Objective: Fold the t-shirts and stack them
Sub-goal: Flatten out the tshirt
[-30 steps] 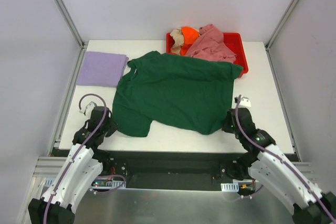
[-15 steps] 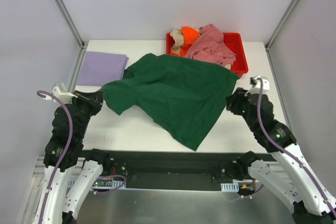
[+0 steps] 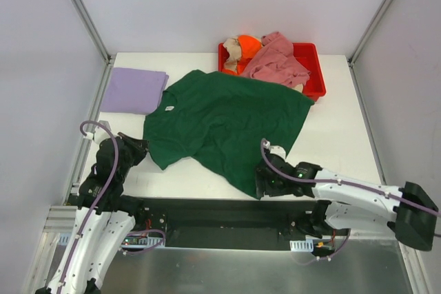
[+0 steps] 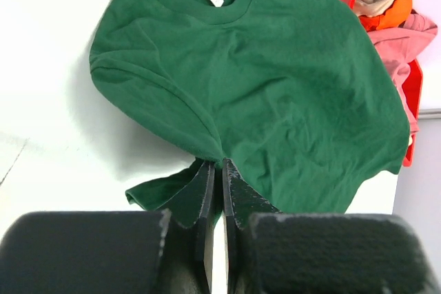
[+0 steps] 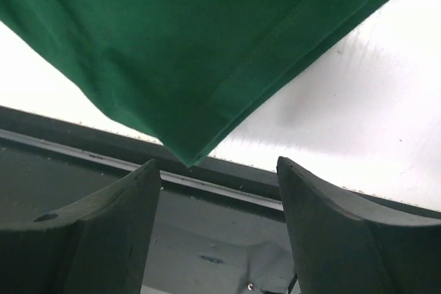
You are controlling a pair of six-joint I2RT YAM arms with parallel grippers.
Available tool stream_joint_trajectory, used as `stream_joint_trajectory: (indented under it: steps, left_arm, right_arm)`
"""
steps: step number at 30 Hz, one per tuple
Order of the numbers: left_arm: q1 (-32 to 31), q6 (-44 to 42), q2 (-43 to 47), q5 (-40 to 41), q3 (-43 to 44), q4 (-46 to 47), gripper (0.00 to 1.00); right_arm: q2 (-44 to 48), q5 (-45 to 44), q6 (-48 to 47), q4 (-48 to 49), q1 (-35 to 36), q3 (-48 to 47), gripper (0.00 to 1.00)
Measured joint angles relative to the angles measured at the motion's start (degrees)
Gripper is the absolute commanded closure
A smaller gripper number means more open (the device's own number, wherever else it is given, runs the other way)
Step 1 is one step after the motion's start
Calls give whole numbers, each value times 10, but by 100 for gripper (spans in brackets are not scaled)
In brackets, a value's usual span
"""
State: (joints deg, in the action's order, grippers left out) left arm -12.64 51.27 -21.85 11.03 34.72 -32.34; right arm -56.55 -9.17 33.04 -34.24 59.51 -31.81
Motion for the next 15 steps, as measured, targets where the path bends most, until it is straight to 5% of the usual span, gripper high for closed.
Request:
stream_joint_trajectory:
  steps: [15]
  left_arm:
    - [0,3,-14,0,-10,3,100]
  right_arm:
    - [-140,-74,95,80,106,-44,40]
